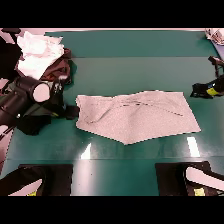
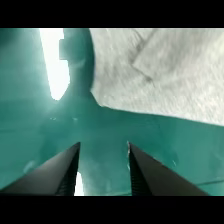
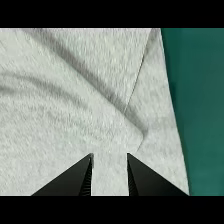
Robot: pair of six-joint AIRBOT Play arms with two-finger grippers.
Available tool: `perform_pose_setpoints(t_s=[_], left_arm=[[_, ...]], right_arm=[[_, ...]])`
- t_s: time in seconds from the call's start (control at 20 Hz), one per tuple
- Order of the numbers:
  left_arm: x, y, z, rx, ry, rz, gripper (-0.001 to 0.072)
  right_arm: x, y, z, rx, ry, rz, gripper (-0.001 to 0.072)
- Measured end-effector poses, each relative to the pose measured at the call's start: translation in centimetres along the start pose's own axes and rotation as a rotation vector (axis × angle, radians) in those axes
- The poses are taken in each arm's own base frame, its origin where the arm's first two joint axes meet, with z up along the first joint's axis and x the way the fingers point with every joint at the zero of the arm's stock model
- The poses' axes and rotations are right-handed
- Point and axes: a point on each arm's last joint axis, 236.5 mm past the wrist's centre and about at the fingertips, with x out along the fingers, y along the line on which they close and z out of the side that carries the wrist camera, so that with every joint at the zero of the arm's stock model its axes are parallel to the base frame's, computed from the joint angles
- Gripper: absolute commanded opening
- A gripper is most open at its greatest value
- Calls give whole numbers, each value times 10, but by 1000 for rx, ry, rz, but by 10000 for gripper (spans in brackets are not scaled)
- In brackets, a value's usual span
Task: Fold the shirts.
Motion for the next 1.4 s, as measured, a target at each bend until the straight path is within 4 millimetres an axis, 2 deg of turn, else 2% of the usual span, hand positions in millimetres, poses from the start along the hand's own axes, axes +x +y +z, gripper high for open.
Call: perform_pose_setpoints(t_s=[0.1,0.25,0.3,0.4,0.45,0.55,0.75,0.8,0.9,1.05,1.1,1.15,1.25,1.3,1.35,1.4], left_arm=[[19,2,-14,-12,34,-62,365],[34,10,-19,-44,44,-133,367],[37,13,-19,-59,44,-159,446],[41,15,-17,-84,29,-227,698],[43,13,-16,-92,25,-266,720],[47,11,-17,-94,21,-325,720],[67,13,-31,-98,42,-361,720],[73,15,-32,-105,37,-363,647],[79,13,-30,-120,12,-380,637],[80,5,-16,-145,-58,-432,634],[79,2,-11,-150,-80,-451,486],[78,0,-7,-150,-97,-460,405],[77,-2,-2,-147,-124,-473,403],[77,-2,0,-143,-132,-476,328],[77,-2,1,-140,-138,-478,182],[77,-3,2,-139,-144,-480,112]], right_arm=[[5,2,-16,14,6,2,265],[12,4,-42,34,26,5,265],[13,5,-49,37,29,5,265],[13,7,-61,45,30,6,265],[12,8,-66,53,26,5,265],[9,10,-73,62,14,5,265],[-1,12,-77,73,-20,1,265],[-2,12,-79,75,-22,1,265],[-4,14,-83,76,-12,3,266],[-5,15,-88,77,6,6,265],[-5,15,-90,77,11,6,265],[-5,15,-91,78,15,7,266],[-5,16,-92,82,19,8,265],[-5,16,-93,84,23,8,265],[-5,16,-94,85,25,8,265],[-6,16,-95,86,30,9,265]])
